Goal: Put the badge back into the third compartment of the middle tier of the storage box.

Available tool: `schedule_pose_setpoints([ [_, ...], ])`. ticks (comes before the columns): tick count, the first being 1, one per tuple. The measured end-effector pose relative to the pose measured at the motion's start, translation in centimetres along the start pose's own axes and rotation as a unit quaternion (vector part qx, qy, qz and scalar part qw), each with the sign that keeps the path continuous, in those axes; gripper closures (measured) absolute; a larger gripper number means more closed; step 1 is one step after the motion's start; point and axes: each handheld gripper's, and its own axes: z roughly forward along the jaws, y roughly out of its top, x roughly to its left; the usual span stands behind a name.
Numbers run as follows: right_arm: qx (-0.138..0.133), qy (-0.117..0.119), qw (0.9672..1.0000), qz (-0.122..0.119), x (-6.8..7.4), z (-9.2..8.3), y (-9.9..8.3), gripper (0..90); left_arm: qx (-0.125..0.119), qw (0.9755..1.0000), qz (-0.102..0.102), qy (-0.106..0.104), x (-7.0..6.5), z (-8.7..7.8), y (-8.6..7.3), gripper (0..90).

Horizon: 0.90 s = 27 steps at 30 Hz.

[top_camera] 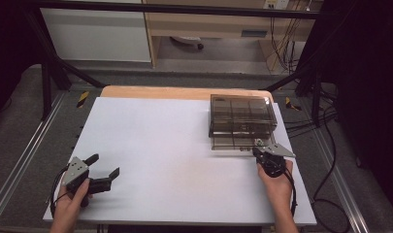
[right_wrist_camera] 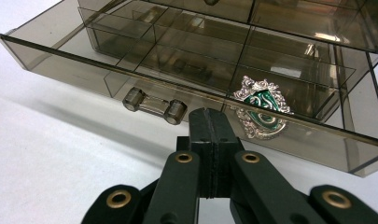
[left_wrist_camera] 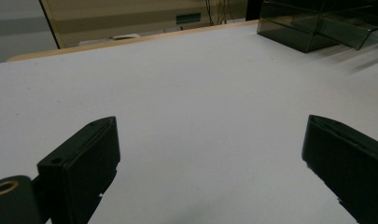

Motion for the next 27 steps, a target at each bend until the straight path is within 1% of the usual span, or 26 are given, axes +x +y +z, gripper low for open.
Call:
schedule_pose_setpoints([
  [3,-0.003,0.003,1.0000,0.007,-0.16,0.11,0.01,90.0,0.001,1.0000,0.000,0.000,-0.01,0.03,-0.02,4.4],
  [27,0.000,0.007,0.9999,0.013,-0.19,0.24,-0.01,90.0,0.001,1.0000,0.001,-0.001,-0.03,0.02,-0.03,4.3],
])
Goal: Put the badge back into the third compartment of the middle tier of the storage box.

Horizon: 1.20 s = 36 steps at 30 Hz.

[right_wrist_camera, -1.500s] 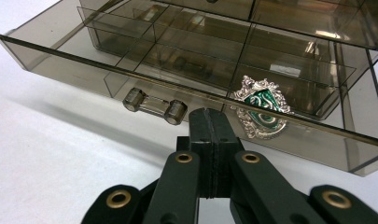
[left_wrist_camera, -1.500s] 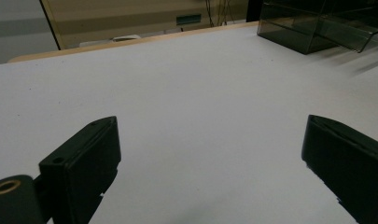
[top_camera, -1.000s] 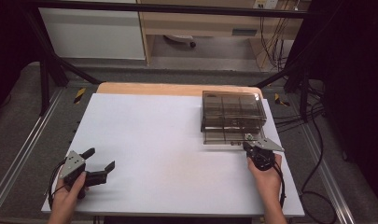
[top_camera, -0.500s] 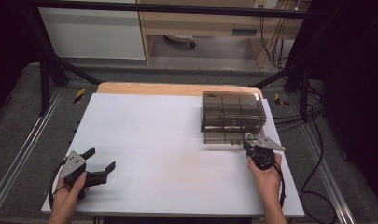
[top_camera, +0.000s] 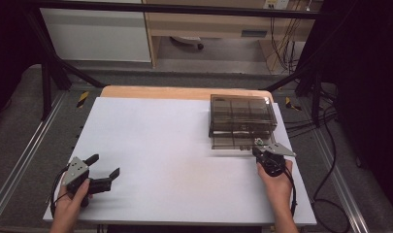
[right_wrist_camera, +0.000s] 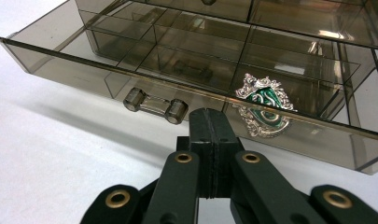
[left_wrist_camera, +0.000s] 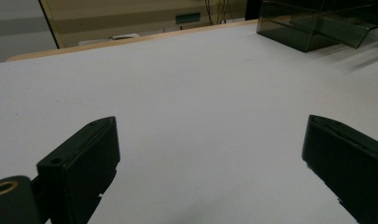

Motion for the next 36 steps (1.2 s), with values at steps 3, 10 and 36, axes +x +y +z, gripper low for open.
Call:
schedule_pose_setpoints([
  [3,-0.002,0.000,1.0000,0.001,-0.02,0.02,0.01,90.0,0.000,1.0000,0.000,-0.001,-0.04,-0.01,0.00,4.3],
  [10,-0.008,0.001,1.0000,0.001,-0.06,0.00,0.04,90.0,0.002,1.0000,0.002,-0.002,-0.06,0.04,0.00,4.3],
  [36,-0.006,0.001,1.0000,0.000,-0.10,0.10,0.04,90.0,0.002,1.0000,0.001,-0.002,-0.06,0.00,-0.01,4.3],
])
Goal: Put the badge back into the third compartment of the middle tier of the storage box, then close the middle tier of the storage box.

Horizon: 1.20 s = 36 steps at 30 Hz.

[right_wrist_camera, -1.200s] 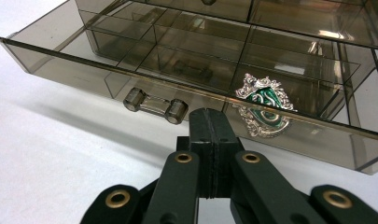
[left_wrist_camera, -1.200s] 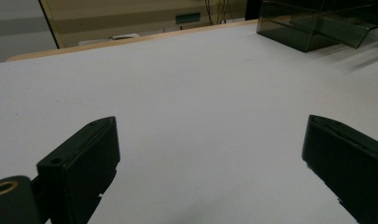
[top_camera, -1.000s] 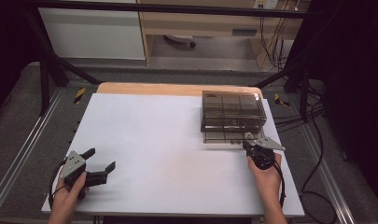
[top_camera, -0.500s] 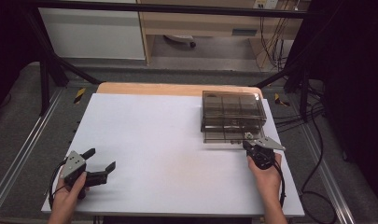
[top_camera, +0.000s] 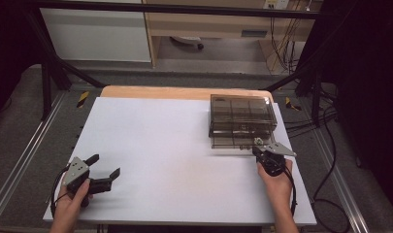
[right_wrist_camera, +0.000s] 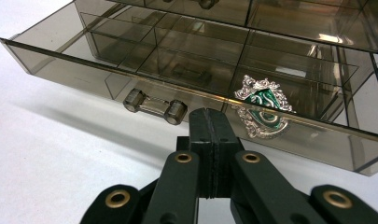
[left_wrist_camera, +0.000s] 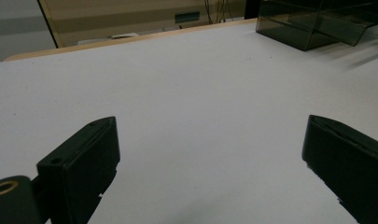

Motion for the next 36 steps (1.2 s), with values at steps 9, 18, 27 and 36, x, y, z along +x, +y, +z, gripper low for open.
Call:
schedule_pose_setpoints([
  [9,-0.001,-0.004,1.0000,0.001,-0.09,0.02,0.06,90.0,0.000,1.0000,0.001,-0.001,0.00,0.04,0.00,4.3],
  [18,-0.001,-0.005,1.0000,0.000,-0.09,0.02,0.06,90.0,0.000,1.0000,0.001,0.001,0.05,-0.01,0.00,4.3],
  [27,-0.001,-0.004,1.0000,0.000,-0.09,-0.02,0.08,90.0,0.001,1.0000,0.001,0.001,0.05,-0.01,-0.02,4.3],
  [36,-0.001,-0.004,1.0000,-0.003,-0.04,0.05,0.05,90.0,0.000,1.0000,-0.001,0.001,0.04,-0.05,-0.01,4.3],
])
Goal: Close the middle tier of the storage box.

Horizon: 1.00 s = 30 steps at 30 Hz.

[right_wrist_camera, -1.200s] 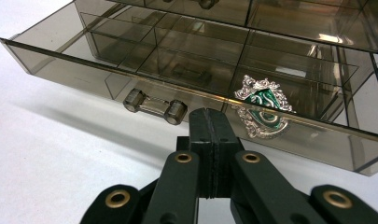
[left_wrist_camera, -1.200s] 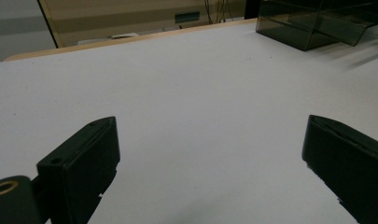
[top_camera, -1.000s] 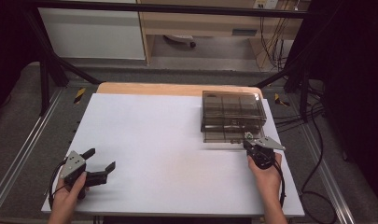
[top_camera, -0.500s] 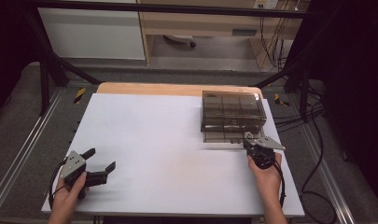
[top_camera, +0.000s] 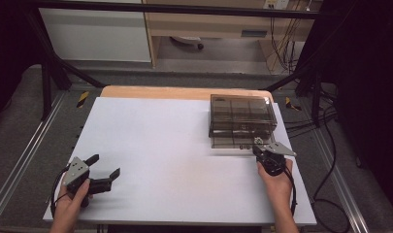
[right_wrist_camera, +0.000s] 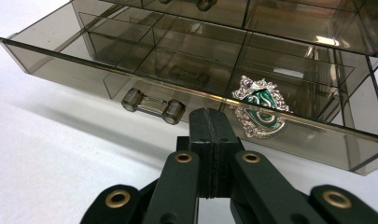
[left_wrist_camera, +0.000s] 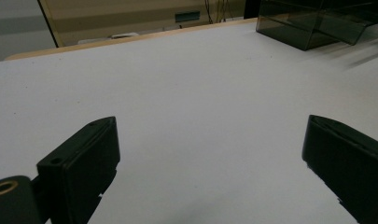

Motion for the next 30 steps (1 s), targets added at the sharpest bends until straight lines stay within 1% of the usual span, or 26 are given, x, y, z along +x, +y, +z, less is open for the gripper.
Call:
schedule_pose_setpoints([
  [7,-0.001,-0.001,1.0000,-0.004,0.02,-0.02,0.01,90.0,-0.002,1.0000,-0.002,-0.002,0.01,0.10,0.03,4.3],
  [9,-0.001,0.000,1.0000,-0.001,0.05,-0.05,0.03,90.0,0.002,1.0000,0.001,-0.002,0.01,0.14,0.00,4.3],
  [15,-0.001,-0.008,0.9999,-0.006,0.02,-0.05,0.01,90.0,-0.002,1.0000,-0.001,-0.001,0.02,0.05,0.02,4.3],
  [24,0.000,-0.006,1.0000,-0.004,-0.02,0.05,0.04,90.0,0.002,1.0000,0.001,-0.001,0.02,0.14,0.00,4.3],
  [30,-0.002,-0.003,1.0000,0.003,-0.05,0.07,0.08,90.0,0.002,1.0000,0.002,-0.001,0.00,0.15,0.00,4.3],
])
